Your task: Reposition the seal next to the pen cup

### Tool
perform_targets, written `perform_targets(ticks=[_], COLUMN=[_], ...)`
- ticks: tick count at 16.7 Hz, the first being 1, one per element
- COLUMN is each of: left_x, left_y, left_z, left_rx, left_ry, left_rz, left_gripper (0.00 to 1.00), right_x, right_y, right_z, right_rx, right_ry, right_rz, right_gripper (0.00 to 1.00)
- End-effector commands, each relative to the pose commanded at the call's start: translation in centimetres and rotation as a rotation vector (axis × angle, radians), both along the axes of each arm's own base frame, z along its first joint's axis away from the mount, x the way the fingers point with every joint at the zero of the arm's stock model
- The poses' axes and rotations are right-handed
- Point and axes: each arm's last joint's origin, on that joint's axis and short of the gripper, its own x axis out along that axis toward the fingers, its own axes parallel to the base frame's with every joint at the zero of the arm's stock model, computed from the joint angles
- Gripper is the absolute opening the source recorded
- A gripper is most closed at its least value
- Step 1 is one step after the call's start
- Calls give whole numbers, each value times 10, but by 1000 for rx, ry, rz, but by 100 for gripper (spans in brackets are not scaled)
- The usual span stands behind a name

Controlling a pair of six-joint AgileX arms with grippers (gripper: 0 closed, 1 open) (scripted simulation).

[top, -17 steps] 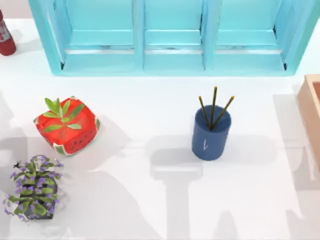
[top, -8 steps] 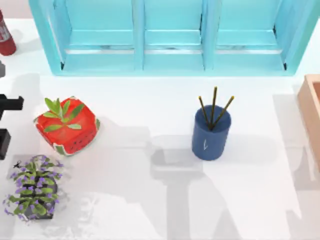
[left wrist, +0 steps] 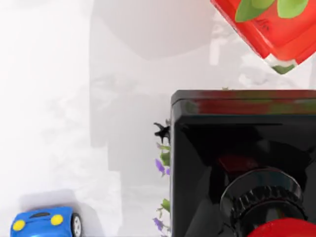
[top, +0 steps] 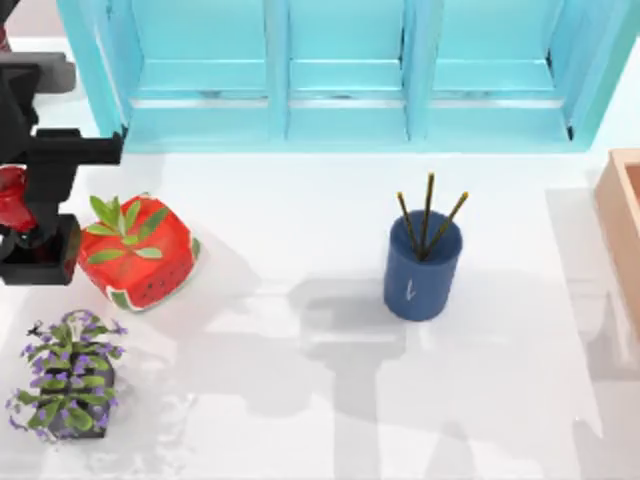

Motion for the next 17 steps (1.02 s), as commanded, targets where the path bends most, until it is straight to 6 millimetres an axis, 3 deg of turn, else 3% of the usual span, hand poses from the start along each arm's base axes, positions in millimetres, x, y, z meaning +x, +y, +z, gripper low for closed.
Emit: perform_targets(ticks=[5,8,12,17], left_x=[2,13,38,59], left_y=[-1,-20,-69,-151], left_z=[-1,6,19,17], left_rx=[0,2,2,2], left_ry=[6,13,10,18], left_rz=[2,-1,-5,-2], left_gripper=[0,0,0,0], right_x=[0,0,0,0], right_y=[0,0,0,0], right_z=[0,0,0,0], right_rx=[0,0,0,0], right_ry=[0,0,0,0], right_rz=[0,0,0,0], right_gripper=[100,100,100,100])
